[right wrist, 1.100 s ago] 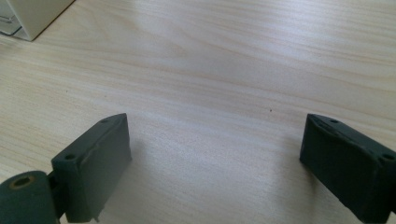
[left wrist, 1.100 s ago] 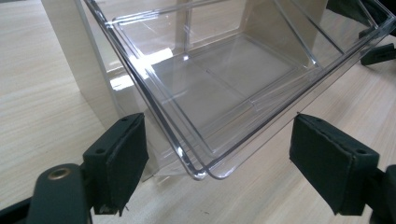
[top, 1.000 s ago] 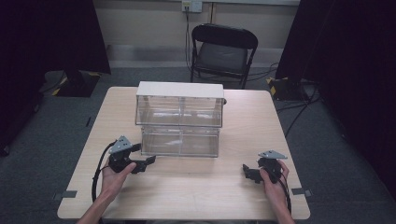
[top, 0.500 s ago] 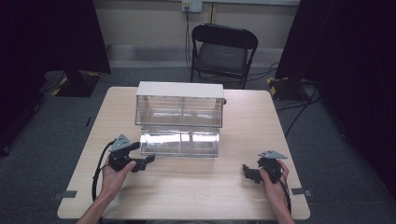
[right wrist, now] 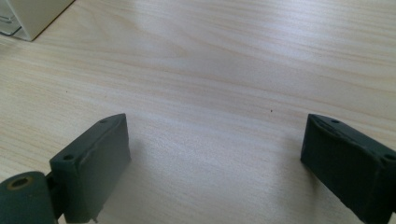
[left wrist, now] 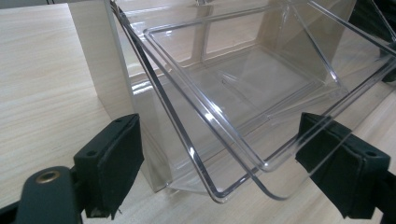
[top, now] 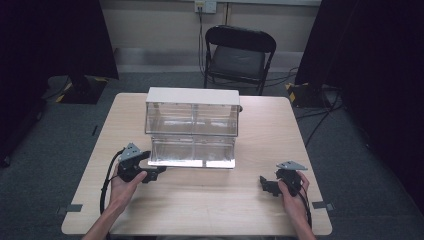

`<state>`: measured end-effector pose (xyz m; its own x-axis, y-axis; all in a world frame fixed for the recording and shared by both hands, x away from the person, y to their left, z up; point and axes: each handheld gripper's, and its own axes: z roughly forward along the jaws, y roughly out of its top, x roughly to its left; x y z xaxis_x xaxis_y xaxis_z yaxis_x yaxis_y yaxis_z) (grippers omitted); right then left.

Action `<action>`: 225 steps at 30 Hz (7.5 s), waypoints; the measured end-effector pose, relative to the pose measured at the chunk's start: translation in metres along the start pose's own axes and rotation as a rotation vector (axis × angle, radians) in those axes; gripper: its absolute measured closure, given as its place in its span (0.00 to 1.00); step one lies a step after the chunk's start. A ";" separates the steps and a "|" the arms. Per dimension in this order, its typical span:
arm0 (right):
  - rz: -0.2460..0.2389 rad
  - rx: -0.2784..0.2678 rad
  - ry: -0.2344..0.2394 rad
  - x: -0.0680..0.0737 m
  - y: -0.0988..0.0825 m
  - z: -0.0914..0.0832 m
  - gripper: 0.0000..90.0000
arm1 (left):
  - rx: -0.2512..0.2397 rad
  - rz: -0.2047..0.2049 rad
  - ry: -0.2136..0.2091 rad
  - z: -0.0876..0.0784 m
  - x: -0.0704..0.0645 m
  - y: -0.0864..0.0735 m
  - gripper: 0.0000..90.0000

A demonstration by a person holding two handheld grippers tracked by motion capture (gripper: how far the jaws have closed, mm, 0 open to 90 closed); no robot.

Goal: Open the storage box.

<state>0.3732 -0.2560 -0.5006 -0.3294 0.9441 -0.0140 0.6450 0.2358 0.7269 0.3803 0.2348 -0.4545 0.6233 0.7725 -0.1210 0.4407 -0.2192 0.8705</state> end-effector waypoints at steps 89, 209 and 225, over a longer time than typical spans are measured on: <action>-0.001 0.008 0.002 0.001 0.001 0.002 0.06 | -0.032 0.005 0.026 0.000 0.002 0.037 0.17; -0.002 0.007 0.003 0.001 0.001 0.002 0.06 | -0.089 -0.003 0.037 -0.008 0.001 0.067 0.20; -0.002 0.007 0.003 0.001 0.001 0.002 0.06 | -0.100 -0.006 0.035 -0.011 -0.001 0.068 0.21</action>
<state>0.3751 -0.2546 -0.5007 -0.3326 0.9430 -0.0133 0.6494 0.2392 0.7218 0.4022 0.2263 -0.3902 0.5971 0.7944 -0.1110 0.3768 -0.1556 0.9131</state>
